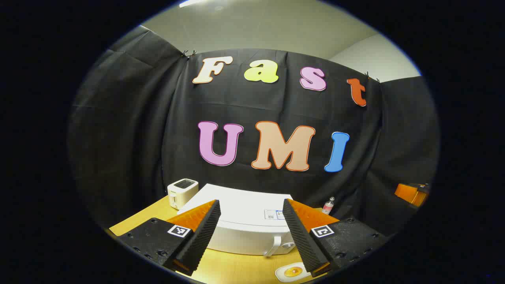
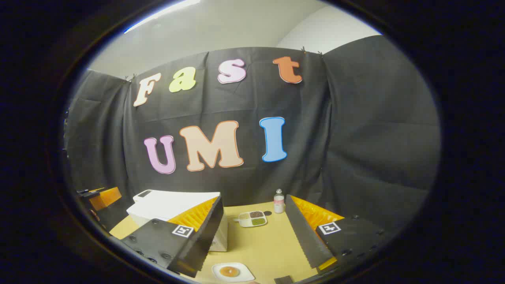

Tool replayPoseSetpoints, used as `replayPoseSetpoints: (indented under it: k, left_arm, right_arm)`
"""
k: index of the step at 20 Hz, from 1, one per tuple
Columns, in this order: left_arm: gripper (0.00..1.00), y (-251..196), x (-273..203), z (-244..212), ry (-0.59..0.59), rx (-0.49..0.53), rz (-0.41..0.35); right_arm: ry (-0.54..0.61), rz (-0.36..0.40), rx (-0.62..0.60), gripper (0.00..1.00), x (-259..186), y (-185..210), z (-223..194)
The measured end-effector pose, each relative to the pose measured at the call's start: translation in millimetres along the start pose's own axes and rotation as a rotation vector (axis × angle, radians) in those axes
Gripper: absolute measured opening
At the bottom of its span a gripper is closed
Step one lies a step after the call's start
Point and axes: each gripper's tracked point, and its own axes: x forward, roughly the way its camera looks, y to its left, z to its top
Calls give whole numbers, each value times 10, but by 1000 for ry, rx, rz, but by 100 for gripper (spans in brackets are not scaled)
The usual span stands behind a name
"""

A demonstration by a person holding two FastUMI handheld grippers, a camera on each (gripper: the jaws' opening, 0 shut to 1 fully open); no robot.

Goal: Open the microwave oven with the left hand, put the food in, and close the microwave oven.

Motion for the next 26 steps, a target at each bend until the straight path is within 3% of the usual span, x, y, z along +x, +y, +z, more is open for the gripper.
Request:
replayPoseSetpoints:
  k: [5, 13, 15, 16, 18, 26]
  left_arm:
    - [92, -4, -43, -12, 16, 0, -6]
    - [95, 6, -68, -58, 77, 11, 9]
    - [92, -1, -83, -155, 97, 16, 7]
    - [95, -11, -119, -224, 113, 23, 2]
    - [92, -46, -184, -456, 148, 34, -7]
    - [96, -244, -189, -1282, 301, 13, -80]
  right_arm:
    - [-1, -27, -8, 92, -157, -96, 15]
    - [23, -41, -54, 92, -373, -256, -81]
    - [34, -42, -77, 92, -401, -300, -142]
    - [40, -40, -81, 92, -420, -307, -164]
    - [45, -31, -79, 92, -435, -319, -190]
    - [61, -48, -65, 92, -511, -510, -245]
